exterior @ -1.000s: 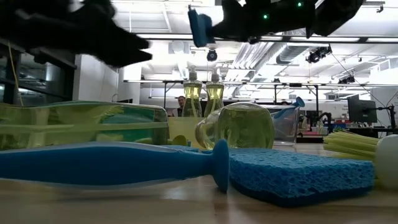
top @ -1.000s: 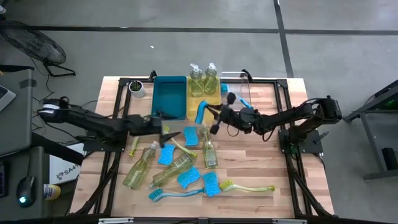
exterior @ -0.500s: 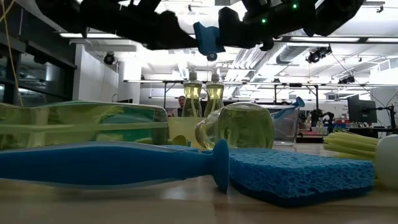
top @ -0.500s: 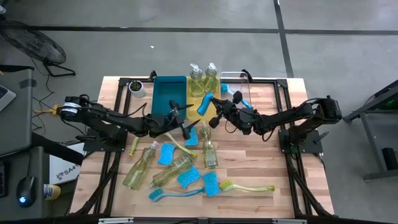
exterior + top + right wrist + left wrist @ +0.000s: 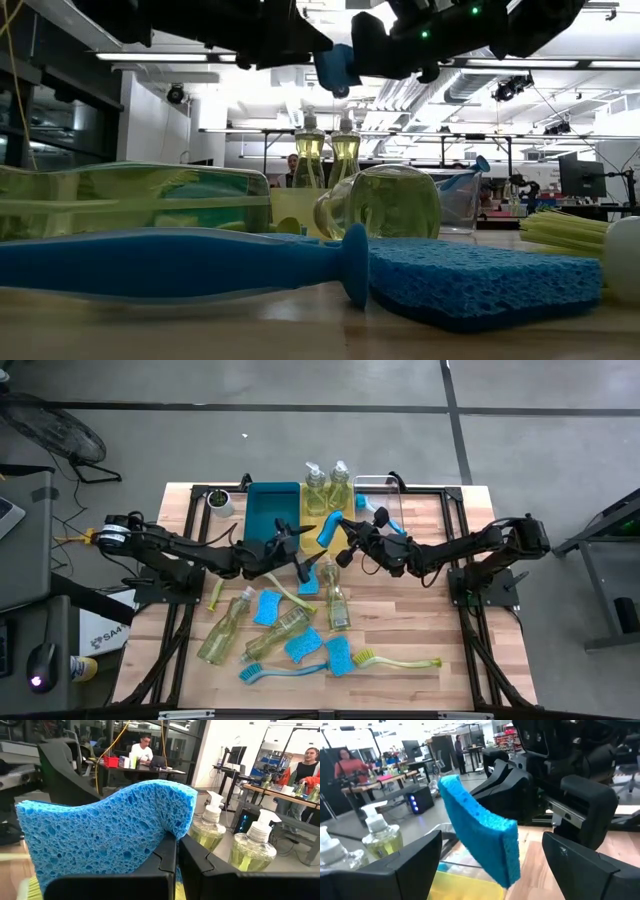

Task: Pick & Place Kitchen Sink Supplies
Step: Put the blue sponge into the blue bin

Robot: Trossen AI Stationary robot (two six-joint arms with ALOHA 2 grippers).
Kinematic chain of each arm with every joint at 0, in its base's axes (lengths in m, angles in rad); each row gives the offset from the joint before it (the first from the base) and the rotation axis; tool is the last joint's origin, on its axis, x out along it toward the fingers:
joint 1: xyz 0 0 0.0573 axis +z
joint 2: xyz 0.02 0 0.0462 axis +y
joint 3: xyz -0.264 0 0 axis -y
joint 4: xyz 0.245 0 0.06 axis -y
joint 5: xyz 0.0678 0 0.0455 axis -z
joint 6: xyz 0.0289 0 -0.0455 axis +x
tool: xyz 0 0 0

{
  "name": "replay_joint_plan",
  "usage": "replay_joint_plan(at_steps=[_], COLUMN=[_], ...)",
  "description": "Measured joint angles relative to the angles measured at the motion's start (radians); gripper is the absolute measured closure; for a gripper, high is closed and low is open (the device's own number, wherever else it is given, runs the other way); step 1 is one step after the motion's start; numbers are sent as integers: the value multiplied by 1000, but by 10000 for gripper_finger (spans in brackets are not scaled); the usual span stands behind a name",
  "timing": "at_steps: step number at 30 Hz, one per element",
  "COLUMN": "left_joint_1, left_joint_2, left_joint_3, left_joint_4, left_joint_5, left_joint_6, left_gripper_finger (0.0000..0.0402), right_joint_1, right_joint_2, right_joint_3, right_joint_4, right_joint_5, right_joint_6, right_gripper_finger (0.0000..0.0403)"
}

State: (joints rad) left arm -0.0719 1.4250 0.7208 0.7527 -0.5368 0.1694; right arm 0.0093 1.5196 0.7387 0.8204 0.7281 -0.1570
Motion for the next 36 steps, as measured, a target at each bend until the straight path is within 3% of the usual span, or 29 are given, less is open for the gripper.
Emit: replay_joint_plan(at_steps=[6,18,30,36], left_joint_1=[0,0,0,0], left_joint_2=[0,0,0,0], left_joint_3=[0,0,0,0], left_joint_4=[0,0,7,5], left_joint_5=[-16,48,48,47], left_joint_6=[-44,-80,-100,-122], left_gripper_finger=[74,189,217,281], right_joint_1=[0,-3,-3,-3], right_joint_2=[0,0,0,0], right_joint_3=[0,0,0,0], right_joint_4=[0,4,14,12], right_joint_5=[-2,-16,-48,-48], right_joint_6=[-4,-7,-8,-8], right_gripper_finger=[403,403,403,403])
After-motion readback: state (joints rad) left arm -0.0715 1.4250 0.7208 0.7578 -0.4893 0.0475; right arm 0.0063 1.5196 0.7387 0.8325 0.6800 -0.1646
